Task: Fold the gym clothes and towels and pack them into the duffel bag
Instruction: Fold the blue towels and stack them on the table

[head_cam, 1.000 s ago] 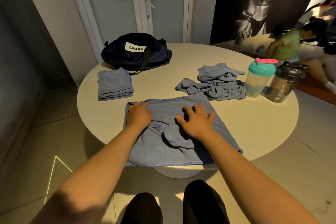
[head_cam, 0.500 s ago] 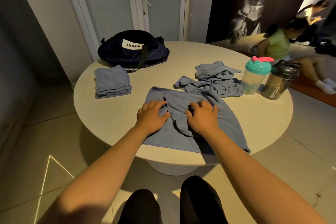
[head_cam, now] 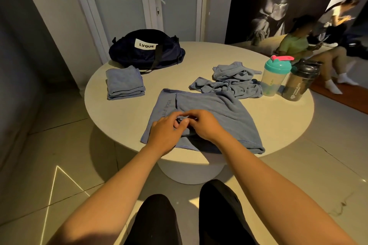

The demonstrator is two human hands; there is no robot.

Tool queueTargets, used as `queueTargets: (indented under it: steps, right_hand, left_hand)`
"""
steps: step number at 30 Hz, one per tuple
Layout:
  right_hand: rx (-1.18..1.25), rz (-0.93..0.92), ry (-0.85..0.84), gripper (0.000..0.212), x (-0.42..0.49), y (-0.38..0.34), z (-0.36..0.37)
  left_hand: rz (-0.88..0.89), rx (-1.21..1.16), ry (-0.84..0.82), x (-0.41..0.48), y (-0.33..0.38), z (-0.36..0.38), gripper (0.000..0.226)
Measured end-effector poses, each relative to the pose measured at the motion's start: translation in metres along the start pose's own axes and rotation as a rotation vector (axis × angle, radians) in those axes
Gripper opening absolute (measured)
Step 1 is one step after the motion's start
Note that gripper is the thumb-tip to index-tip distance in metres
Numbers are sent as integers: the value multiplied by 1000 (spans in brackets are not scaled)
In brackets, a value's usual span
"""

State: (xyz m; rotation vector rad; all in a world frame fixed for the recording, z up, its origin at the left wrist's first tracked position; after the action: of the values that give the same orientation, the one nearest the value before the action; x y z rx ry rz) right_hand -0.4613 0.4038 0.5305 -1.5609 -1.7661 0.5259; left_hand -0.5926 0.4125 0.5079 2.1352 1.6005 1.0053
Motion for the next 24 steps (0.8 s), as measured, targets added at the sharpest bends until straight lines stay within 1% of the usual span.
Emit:
queueTargets:
  steps: [1,3,5,7,9,10,13,15,17,18,20,22,24]
  right_hand:
    - [26,2,24,31,-4,0,-6]
    - [-24,-18,148,33,-17,3,-22]
    - [-161,-66,300,32,-36,6,-38]
    - [-314,-130,365,32,-58,9,-39]
    - [-416,-151,379,36,-78,18,-35]
    - [-434,-124,383,39,-85,26,-36]
    - [-457,16,390,49,-97,46,-43]
    - [-477,58,385,51,-99,50,-47]
    - [-480,111,370,49,-100,54,-50]
    - [-486,129,370,49,-101,56,-52]
    - [-495,123,379,47,-103,54,-53]
    - [-463,47,404,42,-102,41,-49]
    - [-409,-51,386,34,-99,26,-37]
  left_hand:
    - [24,34,-22,-4,2,2,47]
    - [55,58,-11,-9,1,5,52]
    - [75,11,52,-13,3,3,38]
    - [59,-44,100,-14,4,-2,24]
    - [39,-95,142,-16,3,-8,19]
    - [11,-145,175,-16,2,-13,24]
    - [-197,-306,257,-18,-19,-31,42]
    - [-345,-382,290,-18,-38,-39,43]
    - [-446,-405,327,-20,-49,-50,42]
    - [-462,-367,335,-20,-55,-56,42]
    - [-426,-230,305,-19,-59,-61,38]
    - [-356,-151,258,-19,-55,-58,29]
    - [-284,-179,208,-21,-46,-50,20]
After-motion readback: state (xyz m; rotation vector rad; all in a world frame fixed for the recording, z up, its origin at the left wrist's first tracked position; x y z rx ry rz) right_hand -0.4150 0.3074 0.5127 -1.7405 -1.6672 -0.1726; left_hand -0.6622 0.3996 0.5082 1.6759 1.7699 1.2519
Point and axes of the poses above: each hand's wrist, its own x-axis towards the middle knuckle, its own z-axis out of the palm, y = z × x, the point moved 10 cm from there along x, towards the middle knuckle, and after that the axes turned 9 degrees about y, right-handed, at the moved point
